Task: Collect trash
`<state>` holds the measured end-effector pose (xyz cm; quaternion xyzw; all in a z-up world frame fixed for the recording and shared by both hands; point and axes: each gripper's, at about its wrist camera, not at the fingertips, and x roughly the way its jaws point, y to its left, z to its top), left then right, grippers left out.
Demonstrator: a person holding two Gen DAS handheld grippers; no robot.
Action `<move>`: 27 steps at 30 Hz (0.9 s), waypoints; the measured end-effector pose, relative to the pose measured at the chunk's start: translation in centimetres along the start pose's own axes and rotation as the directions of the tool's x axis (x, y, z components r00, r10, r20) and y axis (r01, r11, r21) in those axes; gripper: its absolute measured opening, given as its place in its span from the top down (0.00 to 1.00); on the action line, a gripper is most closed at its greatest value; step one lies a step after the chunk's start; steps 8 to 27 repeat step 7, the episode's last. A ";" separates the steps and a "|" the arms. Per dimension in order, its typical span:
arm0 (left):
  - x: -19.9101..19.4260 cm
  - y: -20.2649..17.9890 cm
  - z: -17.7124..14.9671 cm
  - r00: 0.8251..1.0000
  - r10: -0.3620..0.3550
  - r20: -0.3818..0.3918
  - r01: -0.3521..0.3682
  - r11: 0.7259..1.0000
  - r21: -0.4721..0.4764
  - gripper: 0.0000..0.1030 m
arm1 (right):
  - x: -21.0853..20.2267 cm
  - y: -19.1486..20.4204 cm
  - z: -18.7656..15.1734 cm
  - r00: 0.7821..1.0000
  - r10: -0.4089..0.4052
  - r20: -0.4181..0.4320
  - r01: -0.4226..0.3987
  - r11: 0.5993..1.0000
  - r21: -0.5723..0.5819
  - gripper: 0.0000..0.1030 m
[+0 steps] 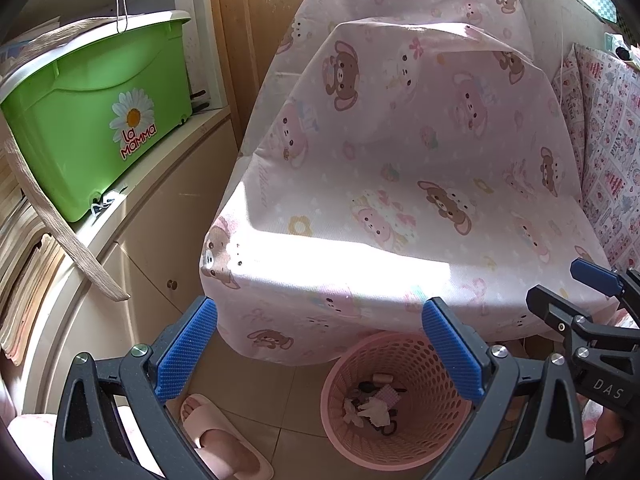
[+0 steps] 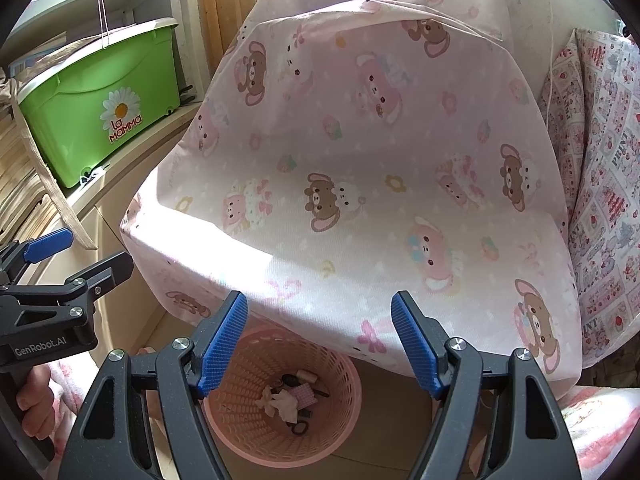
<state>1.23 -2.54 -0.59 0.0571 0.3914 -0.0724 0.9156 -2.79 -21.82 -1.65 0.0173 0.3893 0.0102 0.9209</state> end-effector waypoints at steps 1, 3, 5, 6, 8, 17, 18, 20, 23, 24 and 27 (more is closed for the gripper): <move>0.1 0.0 0.0 1.000 0.002 -0.004 -0.002 1.000 0.002 0.02 | -0.1 0.0 0.0 1.000 -0.002 0.004 0.002 1.000 0.000 0.26; 0.1 0.1 0.0 1.000 0.001 -0.008 -0.001 1.000 -0.006 0.02 | 0.0 -0.1 0.0 1.000 0.001 0.006 -0.001 1.000 0.004 0.26; 0.0 0.3 0.0 1.000 -0.003 -0.006 0.003 1.000 -0.019 0.02 | 0.2 -0.1 0.0 1.000 -0.002 -0.004 0.002 1.000 0.006 0.26; 0.0 0.4 0.0 1.000 -0.005 -0.005 0.005 1.000 -0.022 0.02 | 0.3 -0.1 0.0 1.000 -0.004 -0.009 0.004 1.000 0.006 0.26; 0.0 0.5 0.1 1.000 -0.005 -0.006 0.005 1.000 -0.023 0.02 | 0.4 -0.1 -0.1 1.000 -0.006 -0.013 0.006 1.000 0.006 0.26; 0.0 0.5 0.1 1.000 -0.005 -0.006 0.005 1.000 -0.023 0.02 | 0.4 -0.1 -0.1 1.000 -0.006 -0.013 0.006 1.000 0.006 0.26; 0.0 0.5 0.1 1.000 -0.005 -0.006 0.005 1.000 -0.023 0.02 | 0.4 -0.1 -0.1 1.000 -0.006 -0.013 0.006 1.000 0.006 0.26; 0.0 0.5 0.1 1.000 -0.005 -0.006 0.005 1.000 -0.023 0.02 | 0.4 -0.1 -0.1 1.000 -0.006 -0.013 0.006 1.000 0.006 0.26; 0.0 0.5 0.1 1.000 -0.005 -0.006 0.005 1.000 -0.023 0.02 | 0.4 -0.1 -0.1 1.000 -0.006 -0.013 0.006 1.000 0.006 0.26; 0.0 0.5 0.1 1.000 -0.005 -0.006 0.005 1.000 -0.023 0.02 | 0.4 -0.1 -0.1 1.000 -0.006 -0.013 0.006 1.000 0.006 0.26; 0.0 0.5 0.1 1.000 -0.005 -0.006 0.005 1.000 -0.023 0.02 | 0.4 -0.1 -0.1 1.000 -0.006 -0.013 0.006 1.000 0.006 0.26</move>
